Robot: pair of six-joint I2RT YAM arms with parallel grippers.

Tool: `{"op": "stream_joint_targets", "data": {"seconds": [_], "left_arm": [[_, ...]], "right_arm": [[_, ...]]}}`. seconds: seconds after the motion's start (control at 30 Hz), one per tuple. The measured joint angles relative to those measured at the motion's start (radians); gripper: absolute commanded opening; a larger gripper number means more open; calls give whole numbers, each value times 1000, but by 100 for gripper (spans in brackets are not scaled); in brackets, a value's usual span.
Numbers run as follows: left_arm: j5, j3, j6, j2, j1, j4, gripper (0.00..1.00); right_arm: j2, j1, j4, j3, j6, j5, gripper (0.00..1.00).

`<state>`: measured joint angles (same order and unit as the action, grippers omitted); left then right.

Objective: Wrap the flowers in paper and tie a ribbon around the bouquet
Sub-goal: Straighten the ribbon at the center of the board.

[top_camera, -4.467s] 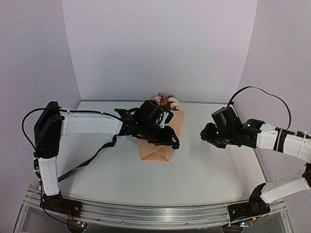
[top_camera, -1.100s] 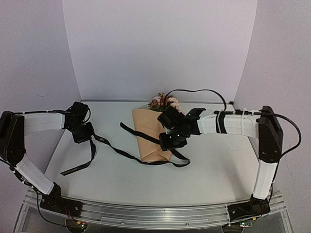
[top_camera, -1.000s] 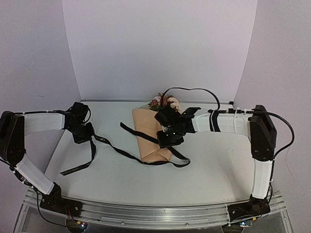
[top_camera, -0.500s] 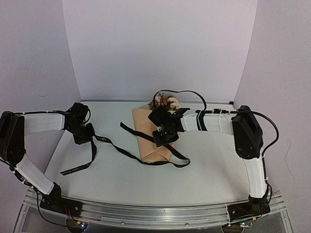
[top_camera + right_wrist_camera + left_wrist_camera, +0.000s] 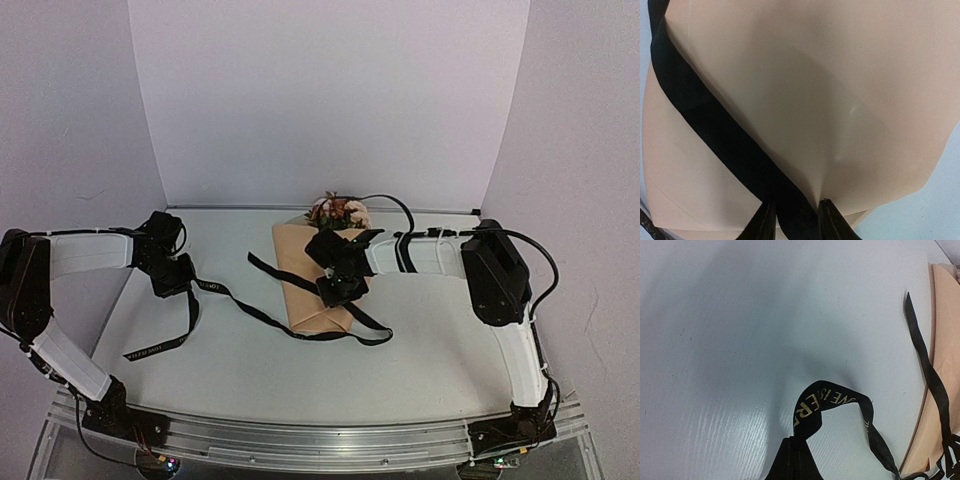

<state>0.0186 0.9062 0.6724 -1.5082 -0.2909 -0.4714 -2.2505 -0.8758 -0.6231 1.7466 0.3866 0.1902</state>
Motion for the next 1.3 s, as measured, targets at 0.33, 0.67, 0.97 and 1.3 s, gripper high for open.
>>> {"op": "stream_joint_targets", "data": {"seconds": [0.33,0.67,0.97,1.3], "left_arm": [[5,-4,0,0,0,-1,0],[65,-5,-16,19,0,-26,0],[51,-16,-33,17,0,-25,0],[-46,-10,-82,-75,-1,-26,0]], "right_arm": [[57,16,-1,-83,50,4,0],[491,104,-22,-392,175,65,0],[791,334,-102,-735,364,234,0],[828,514,-159,-837,490,299,0]]}}
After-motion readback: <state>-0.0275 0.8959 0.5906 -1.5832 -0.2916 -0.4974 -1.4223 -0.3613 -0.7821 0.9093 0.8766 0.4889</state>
